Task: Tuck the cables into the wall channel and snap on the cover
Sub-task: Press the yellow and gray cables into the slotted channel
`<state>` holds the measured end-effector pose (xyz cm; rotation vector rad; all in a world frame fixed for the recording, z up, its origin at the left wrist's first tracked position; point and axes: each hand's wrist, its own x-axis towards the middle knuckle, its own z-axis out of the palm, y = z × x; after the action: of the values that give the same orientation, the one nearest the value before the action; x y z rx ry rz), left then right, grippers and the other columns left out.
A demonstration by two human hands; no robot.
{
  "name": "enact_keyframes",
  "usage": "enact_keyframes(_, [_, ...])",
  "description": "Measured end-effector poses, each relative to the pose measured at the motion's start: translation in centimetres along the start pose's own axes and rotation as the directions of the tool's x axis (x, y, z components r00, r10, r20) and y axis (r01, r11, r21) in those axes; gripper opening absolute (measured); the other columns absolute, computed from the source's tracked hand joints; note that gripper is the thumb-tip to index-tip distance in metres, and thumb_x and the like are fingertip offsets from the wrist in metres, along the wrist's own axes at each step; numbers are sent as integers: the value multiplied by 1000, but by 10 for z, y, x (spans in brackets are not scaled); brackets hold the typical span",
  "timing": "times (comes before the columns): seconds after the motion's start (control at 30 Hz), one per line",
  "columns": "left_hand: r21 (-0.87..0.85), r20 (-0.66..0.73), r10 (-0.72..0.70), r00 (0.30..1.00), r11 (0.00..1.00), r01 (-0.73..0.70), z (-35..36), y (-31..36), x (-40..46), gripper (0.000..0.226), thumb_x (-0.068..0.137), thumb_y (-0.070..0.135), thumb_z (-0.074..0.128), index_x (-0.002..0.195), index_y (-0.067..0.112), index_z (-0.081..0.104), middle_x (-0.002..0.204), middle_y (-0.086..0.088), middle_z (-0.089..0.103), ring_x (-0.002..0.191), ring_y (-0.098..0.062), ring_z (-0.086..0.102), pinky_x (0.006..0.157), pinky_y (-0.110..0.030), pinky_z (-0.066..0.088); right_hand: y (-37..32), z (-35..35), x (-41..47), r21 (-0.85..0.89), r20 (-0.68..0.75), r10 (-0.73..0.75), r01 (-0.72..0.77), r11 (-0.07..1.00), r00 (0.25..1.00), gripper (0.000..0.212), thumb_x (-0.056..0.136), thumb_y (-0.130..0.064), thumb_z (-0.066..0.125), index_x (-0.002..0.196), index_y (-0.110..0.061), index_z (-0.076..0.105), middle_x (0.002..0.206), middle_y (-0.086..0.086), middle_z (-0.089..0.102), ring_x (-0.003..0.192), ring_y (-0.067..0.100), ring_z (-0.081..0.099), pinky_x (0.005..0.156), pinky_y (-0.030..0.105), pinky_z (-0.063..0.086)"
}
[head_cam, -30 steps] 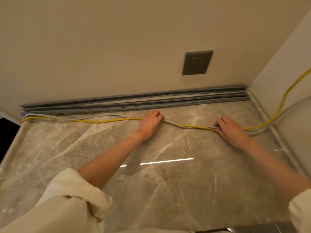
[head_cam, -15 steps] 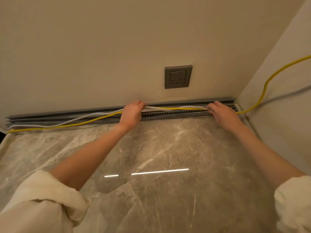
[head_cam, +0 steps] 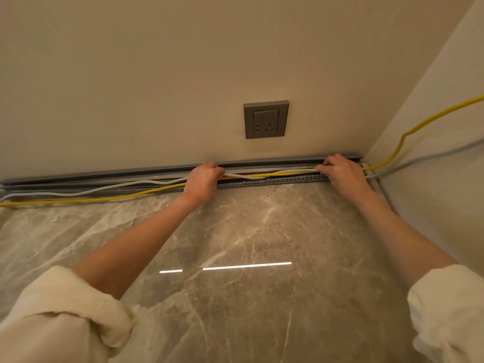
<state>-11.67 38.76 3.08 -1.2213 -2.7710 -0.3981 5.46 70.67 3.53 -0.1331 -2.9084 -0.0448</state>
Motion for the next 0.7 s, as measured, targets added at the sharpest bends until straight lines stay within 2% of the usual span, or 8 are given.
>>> enact_keyframes(0.13, [-8,-28,26,999,1000,-26,-1,3,-4,20,91,13,57,104,5,70,97,-18,68,91,-37,61,71,-43,53,2,6,-4,22,56,52,-54,998,997,37,74,11,67,108,-5,70,92,22,62,85,38,61,53,39,49])
enact_keyframes(0.23, [9,-39,33,999,999,-33,0,5,-8,20,90,12,59,106,7,70,96,-18,67,92,-36,59,68,-42,51,3,12,-4,46,84,88,-92,995,993,35,83,1,63,116,-9,65,102,21,58,93,37,58,62,39,47])
enact_keyframes(0.37, [74,-53,93,994,993,-89,4,7,-12,20,88,7,60,106,3,69,94,-19,65,91,-35,58,68,-40,49,0,17,-6,179,117,275,-293,939,954,26,93,-21,54,114,-7,60,103,13,56,85,25,52,65,33,42])
enact_keyframes(0.43, [61,-61,79,995,995,-75,6,9,-14,20,90,9,58,104,0,69,93,-19,64,90,-35,58,68,-40,50,-4,19,-10,174,91,303,-315,933,949,27,93,-17,55,116,-5,60,104,15,56,85,23,50,66,32,42])
enact_keyframes(0.53, [2,-70,24,997,1000,-24,7,12,-14,18,88,6,60,102,2,71,90,-18,66,86,-34,59,68,-42,52,-12,22,-18,133,17,314,-313,940,949,27,90,-3,58,116,0,61,103,21,56,89,36,56,68,41,50])
enact_keyframes(0.63, [-67,-96,-57,994,996,51,8,12,-13,15,87,7,61,95,3,73,89,-17,69,84,-34,62,69,-42,52,-19,25,-25,137,-33,397,-389,911,917,23,88,-1,58,111,1,60,101,21,58,85,36,59,65,44,54])
enact_keyframes(0.7, [-57,-109,-53,993,997,47,10,12,-15,13,85,4,63,91,2,73,87,-18,70,82,-35,63,67,-42,51,-21,29,-30,139,-36,384,-376,916,923,29,87,2,57,115,3,58,107,23,57,89,39,59,67,47,55])
